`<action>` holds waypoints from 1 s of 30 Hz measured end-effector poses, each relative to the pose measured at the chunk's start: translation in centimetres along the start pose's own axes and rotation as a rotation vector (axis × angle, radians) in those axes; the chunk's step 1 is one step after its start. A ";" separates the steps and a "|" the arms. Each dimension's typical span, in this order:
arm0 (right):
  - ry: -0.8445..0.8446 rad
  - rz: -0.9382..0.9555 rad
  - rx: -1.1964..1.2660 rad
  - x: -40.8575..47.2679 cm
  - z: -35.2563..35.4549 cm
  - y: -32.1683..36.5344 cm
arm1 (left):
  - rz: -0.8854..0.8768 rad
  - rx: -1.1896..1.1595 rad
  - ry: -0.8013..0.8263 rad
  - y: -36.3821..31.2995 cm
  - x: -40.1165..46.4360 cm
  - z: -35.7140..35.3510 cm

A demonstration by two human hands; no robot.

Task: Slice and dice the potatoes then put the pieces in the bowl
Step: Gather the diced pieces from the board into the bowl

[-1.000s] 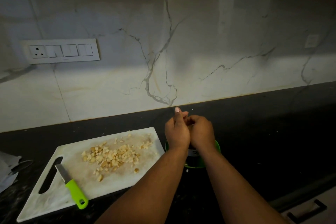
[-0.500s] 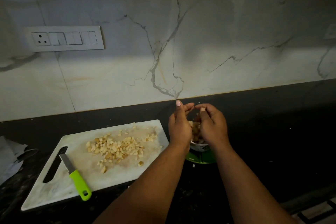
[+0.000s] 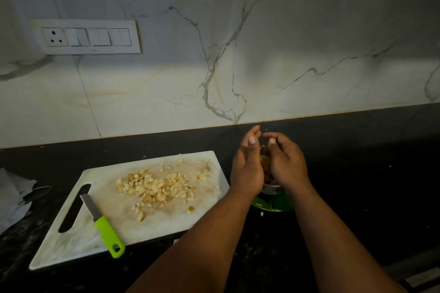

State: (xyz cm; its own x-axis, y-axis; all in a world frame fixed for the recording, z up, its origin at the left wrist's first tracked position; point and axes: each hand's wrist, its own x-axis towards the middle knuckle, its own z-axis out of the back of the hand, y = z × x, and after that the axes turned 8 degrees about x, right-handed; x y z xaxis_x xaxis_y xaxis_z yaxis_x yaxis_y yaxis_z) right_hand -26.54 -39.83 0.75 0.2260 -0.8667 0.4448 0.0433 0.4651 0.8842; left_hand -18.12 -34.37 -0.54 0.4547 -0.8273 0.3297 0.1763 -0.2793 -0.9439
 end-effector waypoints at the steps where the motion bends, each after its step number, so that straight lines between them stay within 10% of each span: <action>1: 0.017 -0.003 -0.015 0.0 -0.1 -0.2 | -0.024 0.024 0.025 0.1 0.0 0.1; 17: 0.078 -0.022 -0.179 -0.2 0.1 -0.6 | -0.044 0.064 0.050 0.4 -0.1 0.1; 30: -0.269 -0.089 0.589 0.5 1.3 1.0 | 0.023 -0.319 -0.122 -2.4 0.8 2.0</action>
State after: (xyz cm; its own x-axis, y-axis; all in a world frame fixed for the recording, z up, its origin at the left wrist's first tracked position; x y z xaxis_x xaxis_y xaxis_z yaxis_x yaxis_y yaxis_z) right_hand -27.62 -40.00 2.03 -0.0083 -0.9476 0.3194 -0.5072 0.2792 0.8153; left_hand -16.41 -33.33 2.02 0.5603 -0.7759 0.2899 -0.1087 -0.4159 -0.9029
